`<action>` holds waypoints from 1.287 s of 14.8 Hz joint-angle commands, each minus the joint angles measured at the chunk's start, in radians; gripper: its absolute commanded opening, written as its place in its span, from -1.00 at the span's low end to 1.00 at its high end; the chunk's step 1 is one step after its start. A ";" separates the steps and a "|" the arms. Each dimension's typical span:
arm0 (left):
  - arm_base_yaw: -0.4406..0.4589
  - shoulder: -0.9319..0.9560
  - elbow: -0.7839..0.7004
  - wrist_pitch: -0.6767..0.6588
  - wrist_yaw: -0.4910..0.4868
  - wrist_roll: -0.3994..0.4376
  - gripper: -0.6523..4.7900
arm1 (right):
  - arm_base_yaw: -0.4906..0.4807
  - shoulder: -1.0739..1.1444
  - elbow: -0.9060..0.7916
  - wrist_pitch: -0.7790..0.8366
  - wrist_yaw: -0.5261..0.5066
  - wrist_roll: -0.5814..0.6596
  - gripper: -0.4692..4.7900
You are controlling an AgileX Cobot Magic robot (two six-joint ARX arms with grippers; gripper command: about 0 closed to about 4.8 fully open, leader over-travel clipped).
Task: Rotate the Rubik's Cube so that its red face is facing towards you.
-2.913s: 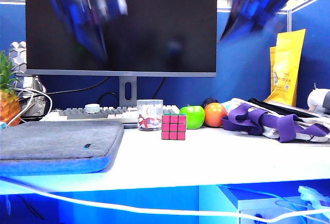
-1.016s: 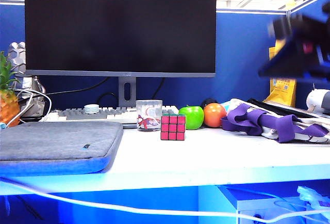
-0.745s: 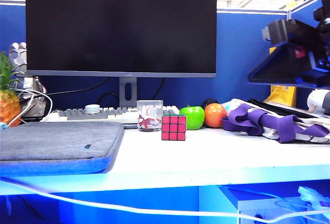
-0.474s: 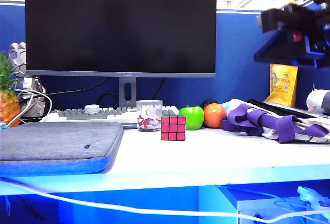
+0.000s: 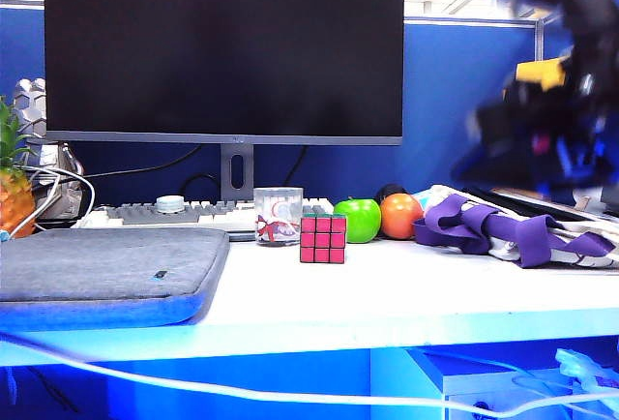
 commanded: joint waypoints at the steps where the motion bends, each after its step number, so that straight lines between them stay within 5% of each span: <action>1: 0.001 0.000 0.007 0.098 -0.003 -0.001 -0.78 | -0.009 0.088 0.005 0.121 -0.006 0.006 -0.84; 8: 0.001 -0.001 0.007 0.045 0.014 -0.086 -0.78 | -0.007 0.103 0.006 0.356 -0.087 0.003 -0.84; 14: 0.001 -0.001 0.007 0.044 0.015 -0.086 -0.78 | -0.008 0.103 0.006 0.326 0.070 0.004 -0.84; 19: 0.001 0.000 0.007 0.043 0.015 -0.085 -0.78 | -0.008 0.043 0.006 0.226 0.071 0.004 -0.84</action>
